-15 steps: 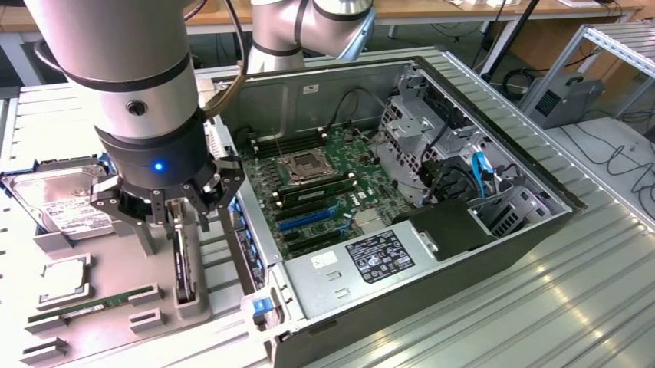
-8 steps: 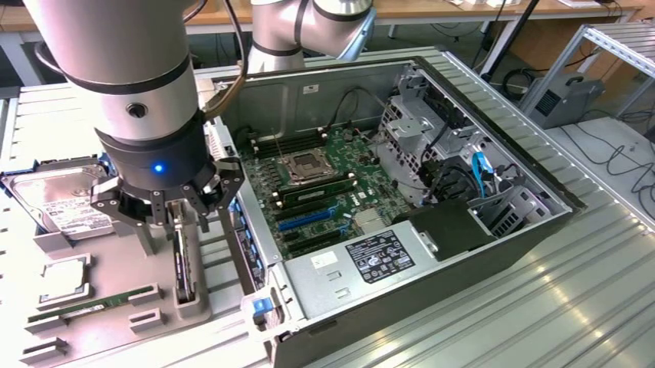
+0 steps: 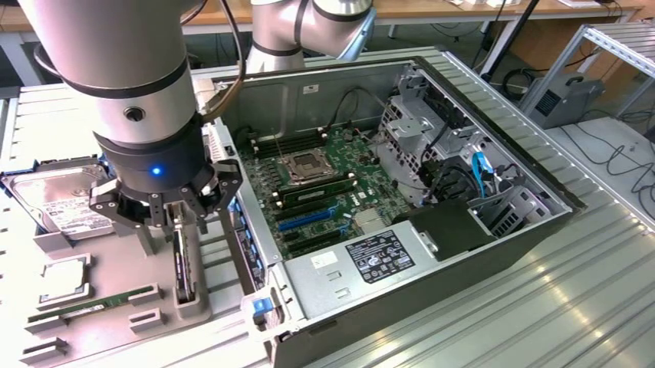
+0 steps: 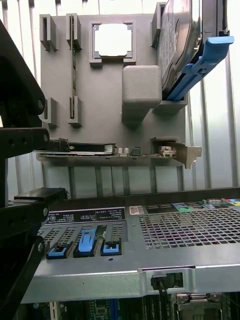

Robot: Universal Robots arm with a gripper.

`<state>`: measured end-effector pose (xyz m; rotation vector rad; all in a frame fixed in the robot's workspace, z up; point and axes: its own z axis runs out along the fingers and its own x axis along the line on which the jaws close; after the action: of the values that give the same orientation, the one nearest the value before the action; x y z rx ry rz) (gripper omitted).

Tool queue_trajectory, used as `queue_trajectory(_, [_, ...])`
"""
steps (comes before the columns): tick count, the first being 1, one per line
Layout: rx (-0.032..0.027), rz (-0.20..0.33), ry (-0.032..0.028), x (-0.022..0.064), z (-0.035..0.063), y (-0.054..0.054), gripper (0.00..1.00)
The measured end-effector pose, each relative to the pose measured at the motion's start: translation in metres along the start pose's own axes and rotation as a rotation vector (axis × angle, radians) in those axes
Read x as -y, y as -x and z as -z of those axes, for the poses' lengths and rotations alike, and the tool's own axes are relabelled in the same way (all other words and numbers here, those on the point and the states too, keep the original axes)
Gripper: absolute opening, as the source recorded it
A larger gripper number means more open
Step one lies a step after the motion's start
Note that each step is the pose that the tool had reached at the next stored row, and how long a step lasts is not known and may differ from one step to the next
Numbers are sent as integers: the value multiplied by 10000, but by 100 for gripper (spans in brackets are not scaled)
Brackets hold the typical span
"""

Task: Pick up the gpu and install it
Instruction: 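Pick up the gpu and move the gpu toward the slot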

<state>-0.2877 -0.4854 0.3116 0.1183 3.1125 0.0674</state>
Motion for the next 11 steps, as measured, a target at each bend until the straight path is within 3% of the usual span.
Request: queue_trajectory(11, [2,2,2,-12,-47,-42,42])
